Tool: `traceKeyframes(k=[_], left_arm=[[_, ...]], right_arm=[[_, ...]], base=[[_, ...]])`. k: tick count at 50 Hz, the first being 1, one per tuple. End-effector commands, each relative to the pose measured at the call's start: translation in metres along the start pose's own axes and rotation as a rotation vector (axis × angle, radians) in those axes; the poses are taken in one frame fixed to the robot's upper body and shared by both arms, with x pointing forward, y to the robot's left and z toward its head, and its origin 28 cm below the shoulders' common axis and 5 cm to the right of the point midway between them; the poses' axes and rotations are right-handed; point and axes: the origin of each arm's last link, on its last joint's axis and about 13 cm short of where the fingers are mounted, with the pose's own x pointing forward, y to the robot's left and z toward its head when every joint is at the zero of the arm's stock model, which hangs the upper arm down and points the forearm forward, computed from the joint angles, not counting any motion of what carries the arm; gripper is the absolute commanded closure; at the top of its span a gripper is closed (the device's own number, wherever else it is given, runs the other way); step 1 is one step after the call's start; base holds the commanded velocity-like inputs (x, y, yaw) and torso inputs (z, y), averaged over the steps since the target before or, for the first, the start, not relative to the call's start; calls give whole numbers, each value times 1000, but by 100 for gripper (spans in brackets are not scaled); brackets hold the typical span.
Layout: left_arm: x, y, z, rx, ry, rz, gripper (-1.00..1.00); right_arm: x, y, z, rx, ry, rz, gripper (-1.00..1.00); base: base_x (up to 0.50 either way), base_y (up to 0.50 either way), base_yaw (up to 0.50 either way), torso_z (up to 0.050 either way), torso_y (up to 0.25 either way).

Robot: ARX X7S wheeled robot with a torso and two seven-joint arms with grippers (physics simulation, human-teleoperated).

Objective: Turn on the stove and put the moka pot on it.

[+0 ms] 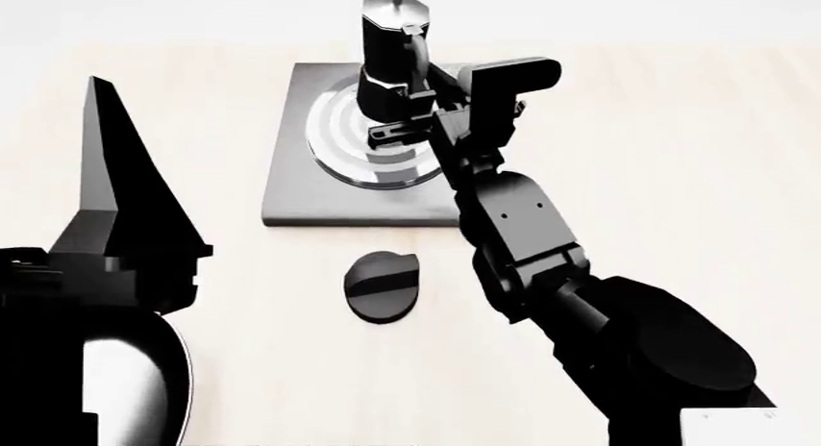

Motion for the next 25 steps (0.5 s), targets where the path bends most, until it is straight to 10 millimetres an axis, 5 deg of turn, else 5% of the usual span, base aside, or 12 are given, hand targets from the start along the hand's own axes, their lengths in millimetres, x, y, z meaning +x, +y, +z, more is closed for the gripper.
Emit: traceKeyframes(k=[1,25], left_arm=[[0,0,1,-1,-2,1,-100],[-2,1,0,-22,-17,11,-100]], right_arm=[[5,4,8,-15,-43,27,100],[1,2,1,-38,-15,14,100]], base=[[0,0,0,2,-96],[0,0,0,0,-12]])
